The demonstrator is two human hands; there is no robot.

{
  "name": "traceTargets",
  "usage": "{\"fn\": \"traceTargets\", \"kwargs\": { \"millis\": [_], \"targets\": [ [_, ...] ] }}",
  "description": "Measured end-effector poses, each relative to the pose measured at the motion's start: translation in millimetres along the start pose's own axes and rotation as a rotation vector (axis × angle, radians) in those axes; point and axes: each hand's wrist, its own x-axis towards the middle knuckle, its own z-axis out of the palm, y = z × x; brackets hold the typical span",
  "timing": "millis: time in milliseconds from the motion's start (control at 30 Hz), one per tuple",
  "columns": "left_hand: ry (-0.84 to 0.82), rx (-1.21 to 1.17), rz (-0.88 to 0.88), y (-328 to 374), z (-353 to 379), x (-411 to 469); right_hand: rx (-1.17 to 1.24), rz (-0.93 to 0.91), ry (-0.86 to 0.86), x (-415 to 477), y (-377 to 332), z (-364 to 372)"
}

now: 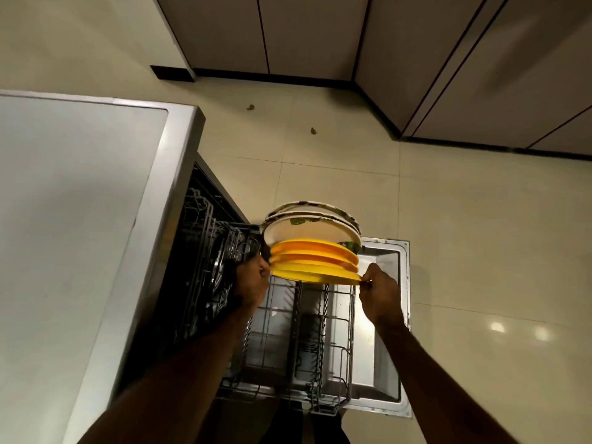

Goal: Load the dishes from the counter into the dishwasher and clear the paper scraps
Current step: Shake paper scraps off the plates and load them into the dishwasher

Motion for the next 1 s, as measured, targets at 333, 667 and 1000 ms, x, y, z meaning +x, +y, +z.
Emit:
{"fn": "traceTargets", "kwargs": {
  "millis": [333,667,1000],
  "targets": [
    [-0.089,0.012,-0.040,-14,27,8,0.011,0.097,-0.073,6,16,28],
    [-0.301,0.086,-0.083,-18,44,15,0.047,0.225,-0.201,9,14,50],
    [-0.381,0.295,0.084,44,1,-26,0.100,0.072,-0.278,-7,-42,-14]
  ]
}}
